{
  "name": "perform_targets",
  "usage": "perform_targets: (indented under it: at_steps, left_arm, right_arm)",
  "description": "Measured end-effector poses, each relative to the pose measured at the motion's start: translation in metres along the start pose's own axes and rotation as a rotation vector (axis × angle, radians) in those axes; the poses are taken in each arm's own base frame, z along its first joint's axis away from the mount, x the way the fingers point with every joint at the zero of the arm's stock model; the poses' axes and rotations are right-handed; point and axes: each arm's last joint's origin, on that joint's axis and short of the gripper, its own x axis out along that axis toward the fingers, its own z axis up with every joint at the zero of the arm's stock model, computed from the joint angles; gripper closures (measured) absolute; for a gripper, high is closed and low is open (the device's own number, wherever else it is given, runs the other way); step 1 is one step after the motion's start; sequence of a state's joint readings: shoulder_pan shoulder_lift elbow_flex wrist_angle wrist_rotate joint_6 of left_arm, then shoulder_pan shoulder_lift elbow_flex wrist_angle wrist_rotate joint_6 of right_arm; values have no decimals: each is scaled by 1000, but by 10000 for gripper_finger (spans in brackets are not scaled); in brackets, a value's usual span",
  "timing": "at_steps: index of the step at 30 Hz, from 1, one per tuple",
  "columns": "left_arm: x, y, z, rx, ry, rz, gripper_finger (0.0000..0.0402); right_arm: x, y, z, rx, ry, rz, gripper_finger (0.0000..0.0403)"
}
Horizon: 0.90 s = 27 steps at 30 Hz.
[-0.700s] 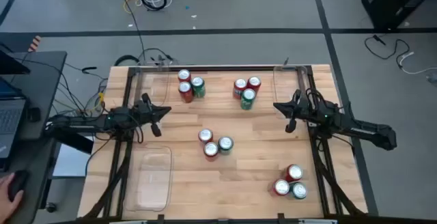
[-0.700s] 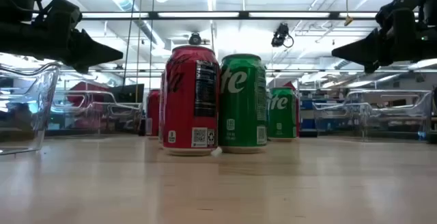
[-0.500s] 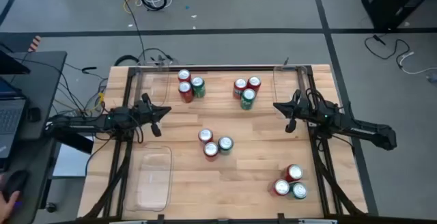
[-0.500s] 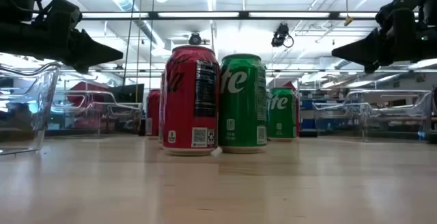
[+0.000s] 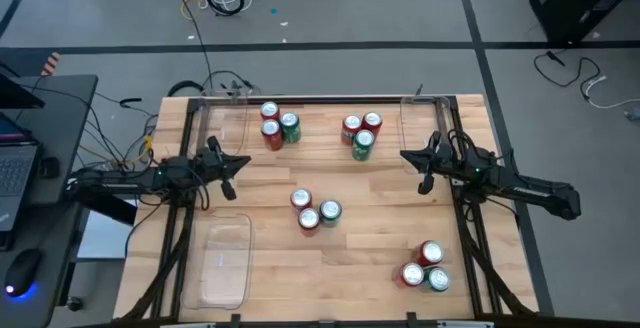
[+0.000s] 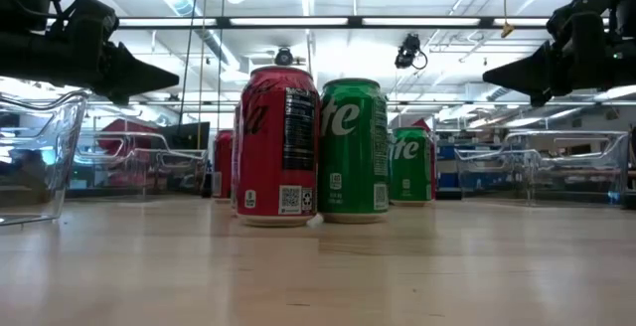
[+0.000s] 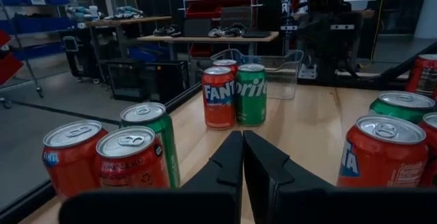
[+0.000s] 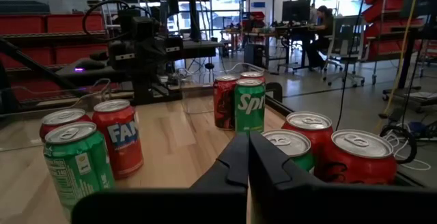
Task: Sort soda cans
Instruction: Put the top left green soda can into the top left transparent bin
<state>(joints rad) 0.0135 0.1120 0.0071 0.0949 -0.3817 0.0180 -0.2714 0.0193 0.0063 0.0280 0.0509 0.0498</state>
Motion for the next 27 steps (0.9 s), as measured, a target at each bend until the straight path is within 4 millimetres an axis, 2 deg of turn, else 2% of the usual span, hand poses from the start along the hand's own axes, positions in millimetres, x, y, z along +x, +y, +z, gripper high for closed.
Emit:
perform_targets:
  at_steps: [27]
  left_arm:
    - [0,0,1,-2,-6,0,385]
  right_arm:
    - [0,0,0,0,0,0,402]
